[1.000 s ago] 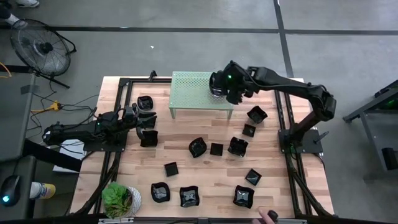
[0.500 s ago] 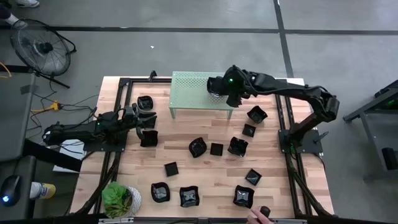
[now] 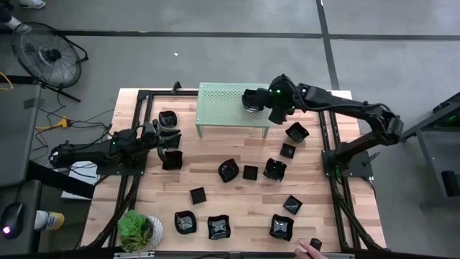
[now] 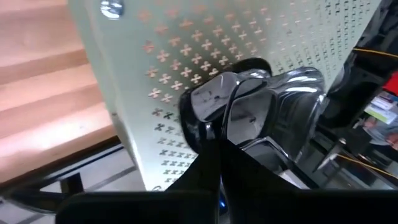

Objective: Pick & Place Mini shaped plates
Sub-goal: Stack the leaf shaped plate on top of the leaf shaped plate on the shelf

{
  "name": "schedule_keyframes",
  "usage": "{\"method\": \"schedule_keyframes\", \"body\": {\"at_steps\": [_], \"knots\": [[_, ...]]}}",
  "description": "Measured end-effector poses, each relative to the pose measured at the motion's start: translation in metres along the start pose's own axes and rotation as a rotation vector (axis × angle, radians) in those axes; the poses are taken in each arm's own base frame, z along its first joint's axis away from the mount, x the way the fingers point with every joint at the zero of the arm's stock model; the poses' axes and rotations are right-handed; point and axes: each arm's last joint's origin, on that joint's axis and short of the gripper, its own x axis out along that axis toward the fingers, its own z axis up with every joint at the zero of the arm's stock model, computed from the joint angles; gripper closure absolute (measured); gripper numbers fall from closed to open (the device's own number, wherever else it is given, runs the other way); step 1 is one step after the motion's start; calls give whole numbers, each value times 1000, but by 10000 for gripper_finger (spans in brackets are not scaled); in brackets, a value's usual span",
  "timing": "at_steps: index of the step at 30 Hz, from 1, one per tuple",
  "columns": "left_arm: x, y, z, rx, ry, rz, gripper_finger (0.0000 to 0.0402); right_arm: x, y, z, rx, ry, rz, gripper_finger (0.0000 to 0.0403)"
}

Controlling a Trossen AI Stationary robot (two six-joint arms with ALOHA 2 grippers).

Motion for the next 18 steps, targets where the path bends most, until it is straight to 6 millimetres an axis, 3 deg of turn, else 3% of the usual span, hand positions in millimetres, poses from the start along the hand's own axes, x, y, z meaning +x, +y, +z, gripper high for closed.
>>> {"method": "schedule_keyframes", "body": {"at_steps": [18], "knots": [[0, 0, 0, 0, 0, 0, 316, 1, 7, -17, 49, -96, -48, 403]]}}
